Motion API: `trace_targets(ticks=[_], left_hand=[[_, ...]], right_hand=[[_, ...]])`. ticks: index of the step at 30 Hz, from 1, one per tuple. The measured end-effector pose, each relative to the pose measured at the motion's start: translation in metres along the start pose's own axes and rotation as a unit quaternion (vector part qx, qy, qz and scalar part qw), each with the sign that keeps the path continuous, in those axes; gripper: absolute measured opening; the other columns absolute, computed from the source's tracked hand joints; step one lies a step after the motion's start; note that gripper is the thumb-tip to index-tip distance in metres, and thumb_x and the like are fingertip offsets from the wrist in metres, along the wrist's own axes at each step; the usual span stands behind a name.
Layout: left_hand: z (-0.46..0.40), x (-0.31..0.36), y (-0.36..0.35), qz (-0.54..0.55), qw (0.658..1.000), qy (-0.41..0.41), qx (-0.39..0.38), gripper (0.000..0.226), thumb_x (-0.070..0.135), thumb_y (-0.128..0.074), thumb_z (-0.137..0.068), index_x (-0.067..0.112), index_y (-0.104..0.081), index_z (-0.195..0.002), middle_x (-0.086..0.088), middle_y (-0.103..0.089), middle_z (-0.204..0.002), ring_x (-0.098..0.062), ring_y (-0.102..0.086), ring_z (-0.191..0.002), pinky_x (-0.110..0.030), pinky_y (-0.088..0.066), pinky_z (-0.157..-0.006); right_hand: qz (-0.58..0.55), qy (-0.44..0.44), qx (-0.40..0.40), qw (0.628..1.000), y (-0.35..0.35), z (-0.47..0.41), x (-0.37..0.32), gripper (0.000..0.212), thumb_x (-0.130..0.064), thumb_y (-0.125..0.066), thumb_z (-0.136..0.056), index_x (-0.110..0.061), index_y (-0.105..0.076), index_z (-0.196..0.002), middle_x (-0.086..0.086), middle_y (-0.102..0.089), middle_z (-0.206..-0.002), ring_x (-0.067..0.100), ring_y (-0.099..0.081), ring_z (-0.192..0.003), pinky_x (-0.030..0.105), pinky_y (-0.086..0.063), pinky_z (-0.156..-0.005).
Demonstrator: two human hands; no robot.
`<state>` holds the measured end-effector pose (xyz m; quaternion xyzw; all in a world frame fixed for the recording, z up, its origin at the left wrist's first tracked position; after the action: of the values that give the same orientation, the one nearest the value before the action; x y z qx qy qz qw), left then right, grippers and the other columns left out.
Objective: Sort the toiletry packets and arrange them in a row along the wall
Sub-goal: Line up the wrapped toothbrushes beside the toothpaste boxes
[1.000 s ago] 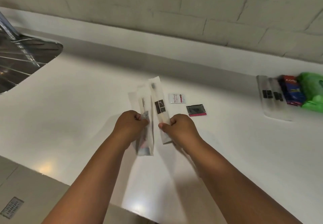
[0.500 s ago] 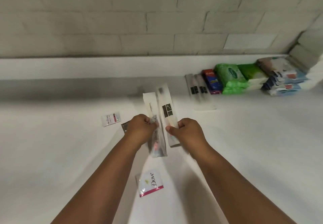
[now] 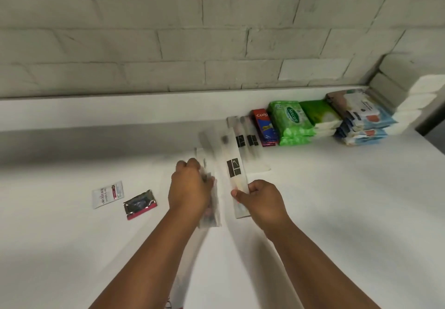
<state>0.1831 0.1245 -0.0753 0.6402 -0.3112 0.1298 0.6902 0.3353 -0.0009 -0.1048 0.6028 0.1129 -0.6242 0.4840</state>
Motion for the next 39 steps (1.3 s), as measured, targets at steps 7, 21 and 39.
trace_targets(ticks=[7, 21, 39], left_hand=[[-0.023, 0.044, -0.028, 0.196, 0.975, 0.040, -0.097, 0.039, 0.051, -0.069, -0.080, 0.012, -0.070, -0.079, -0.002, -0.072, -0.074, -0.017, -0.068, -0.071, -0.026, -0.052, -0.069], [-0.091, 0.033, -0.051, 0.178, 0.962, 0.096, -0.185, 0.025, 0.024, -0.074, -0.081, 0.000, -0.070, -0.081, -0.020, -0.073, -0.078, -0.035, -0.072, -0.073, -0.047, -0.059, -0.077], [-0.076, 0.040, -0.048, 0.066, 0.989, -0.019, -0.127, 0.042, 0.023, -0.079, -0.077, 0.012, -0.068, -0.115, -0.006, -0.070, -0.112, -0.021, -0.064, -0.103, -0.027, -0.048, -0.093]], right_hand=[[0.180, 0.100, 0.071, 0.976, -0.002, -0.007, -0.033, 0.030, -0.043, -0.061, -0.083, -0.022, -0.042, -0.072, -0.006, -0.051, -0.065, 0.021, -0.053, -0.062, 0.034, -0.043, -0.059], [0.278, 0.281, 0.164, 0.904, -0.002, -0.038, -0.051, 0.039, -0.050, -0.048, -0.090, -0.017, -0.068, -0.098, 0.002, -0.064, -0.095, 0.025, -0.058, -0.085, 0.033, -0.051, -0.066], [0.351, 0.253, 0.189, 0.882, -0.002, -0.065, -0.024, 0.030, -0.033, -0.053, -0.087, -0.023, -0.067, -0.111, -0.005, -0.065, -0.118, 0.027, -0.053, -0.100, 0.041, -0.043, -0.080]])
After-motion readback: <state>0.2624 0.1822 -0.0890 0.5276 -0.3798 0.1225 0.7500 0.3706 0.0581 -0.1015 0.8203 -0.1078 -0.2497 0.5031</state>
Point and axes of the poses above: each hand's wrist, its own z-axis away from the middle knuckle, its own y-axis out of the back of the hand, x = y × z, the point moved 8 cm from there along -z, towards the middle knuckle
